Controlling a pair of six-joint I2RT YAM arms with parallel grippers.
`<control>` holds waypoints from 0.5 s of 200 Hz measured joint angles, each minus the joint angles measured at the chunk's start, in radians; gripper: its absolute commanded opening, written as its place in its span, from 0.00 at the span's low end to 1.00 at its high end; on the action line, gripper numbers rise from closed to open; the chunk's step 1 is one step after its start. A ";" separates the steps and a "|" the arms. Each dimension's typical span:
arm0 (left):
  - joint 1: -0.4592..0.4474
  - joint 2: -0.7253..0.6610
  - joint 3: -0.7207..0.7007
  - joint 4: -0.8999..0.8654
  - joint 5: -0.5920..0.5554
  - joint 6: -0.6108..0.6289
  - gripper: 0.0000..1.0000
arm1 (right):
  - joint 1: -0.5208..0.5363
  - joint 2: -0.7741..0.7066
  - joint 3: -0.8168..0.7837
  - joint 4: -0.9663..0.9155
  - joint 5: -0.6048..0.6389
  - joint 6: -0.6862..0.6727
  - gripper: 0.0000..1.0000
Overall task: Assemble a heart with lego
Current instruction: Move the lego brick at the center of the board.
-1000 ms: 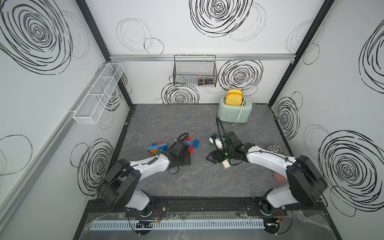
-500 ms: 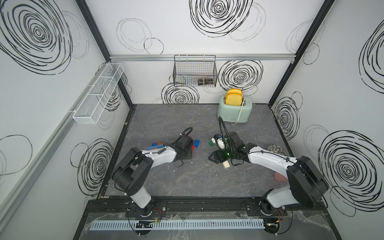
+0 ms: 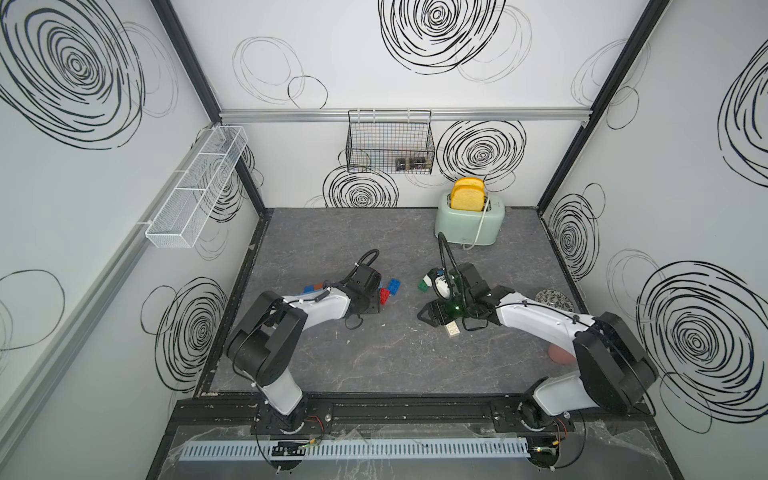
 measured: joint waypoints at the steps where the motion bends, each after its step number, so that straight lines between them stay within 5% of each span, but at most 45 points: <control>1: 0.000 0.002 0.002 0.000 0.000 0.000 0.68 | 0.000 0.000 0.000 0.000 0.000 0.000 0.67; 100: -0.018 0.035 0.036 0.004 0.010 0.045 0.61 | -0.006 0.000 -0.002 0.000 -0.012 -0.007 0.67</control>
